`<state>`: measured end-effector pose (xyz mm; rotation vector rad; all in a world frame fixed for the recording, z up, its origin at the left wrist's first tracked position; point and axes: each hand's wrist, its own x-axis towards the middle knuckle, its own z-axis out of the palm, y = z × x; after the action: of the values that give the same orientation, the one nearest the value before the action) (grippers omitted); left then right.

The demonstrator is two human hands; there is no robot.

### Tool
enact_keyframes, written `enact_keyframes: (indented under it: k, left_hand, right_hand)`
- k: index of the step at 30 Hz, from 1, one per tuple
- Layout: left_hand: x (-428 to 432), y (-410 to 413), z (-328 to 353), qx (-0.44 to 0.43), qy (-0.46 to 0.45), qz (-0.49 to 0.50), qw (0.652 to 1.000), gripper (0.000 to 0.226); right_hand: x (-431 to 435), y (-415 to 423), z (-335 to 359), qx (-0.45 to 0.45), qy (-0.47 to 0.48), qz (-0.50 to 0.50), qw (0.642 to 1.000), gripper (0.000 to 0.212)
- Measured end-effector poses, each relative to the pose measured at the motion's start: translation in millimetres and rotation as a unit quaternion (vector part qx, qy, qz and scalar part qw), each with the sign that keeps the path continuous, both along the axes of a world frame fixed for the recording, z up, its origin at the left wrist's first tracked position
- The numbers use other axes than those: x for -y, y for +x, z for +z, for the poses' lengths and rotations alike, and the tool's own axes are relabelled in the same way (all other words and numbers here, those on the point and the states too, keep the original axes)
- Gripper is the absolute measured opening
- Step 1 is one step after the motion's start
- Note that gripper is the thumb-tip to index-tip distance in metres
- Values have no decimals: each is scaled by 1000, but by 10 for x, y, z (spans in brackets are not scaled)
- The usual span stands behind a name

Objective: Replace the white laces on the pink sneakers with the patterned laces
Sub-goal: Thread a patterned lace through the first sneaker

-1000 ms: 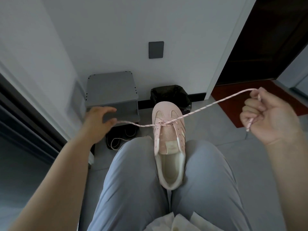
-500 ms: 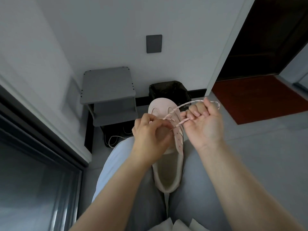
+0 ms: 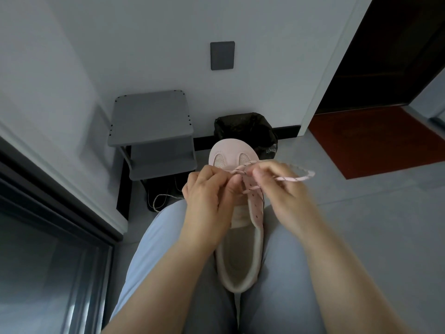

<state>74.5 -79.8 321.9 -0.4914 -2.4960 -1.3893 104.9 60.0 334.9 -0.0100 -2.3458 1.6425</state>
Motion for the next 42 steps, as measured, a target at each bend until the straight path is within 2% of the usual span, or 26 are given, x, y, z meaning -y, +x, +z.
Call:
enact_keyframes:
  k: [1,2,4,7,10,13,19,21,23,29,33,42]
  left_hand:
    - [6,6,-6,0,-6,2,1000,39]
    - [16,14,-10,-1,-11,3,1000,39]
    - [27,29,-17,-9,-20,5,1000,33]
    - [29,37,-38,-16,-24,12,1000,14]
    - [27,40,-46,0,1,9,1000,17]
    - [20,39,-38,6,3,13,1000,16]
    - [-17,36,-17,4,-26,36,999,15]
    - [-33,37,-12,-2,-34,44,998,15]
    - [-52,41,-8,1,-39,46,998,16]
    - [-66,48,-17,-14,-50,44,998,20]
    - [-79,57,-13,-21,-52,44,997,21]
    - [-81,71,-20,-36,-39,41,998,25]
  right_hand:
    - [-8,13,-18,2,47,-11,999,12]
    - [-19,29,-37,14,47,-17,999,5]
    - [-51,56,-49,39,-2,-10,999,7]
    - [-97,76,-10,24,-86,-19,996,6]
    - [-104,79,25,22,-183,-52,981,13]
    - [-97,84,32,12,-226,-84,970,18]
    - [-93,104,61,1,-59,-54,997,22]
    - [-87,99,48,-4,22,-64,998,20]
    - [-107,96,19,7,62,-89,994,18]
    - [-98,114,106,31,22,-77,996,19]
    - [-99,88,140,7,85,-81,993,9]
    - [-72,1,172,49,89,-59,993,11]
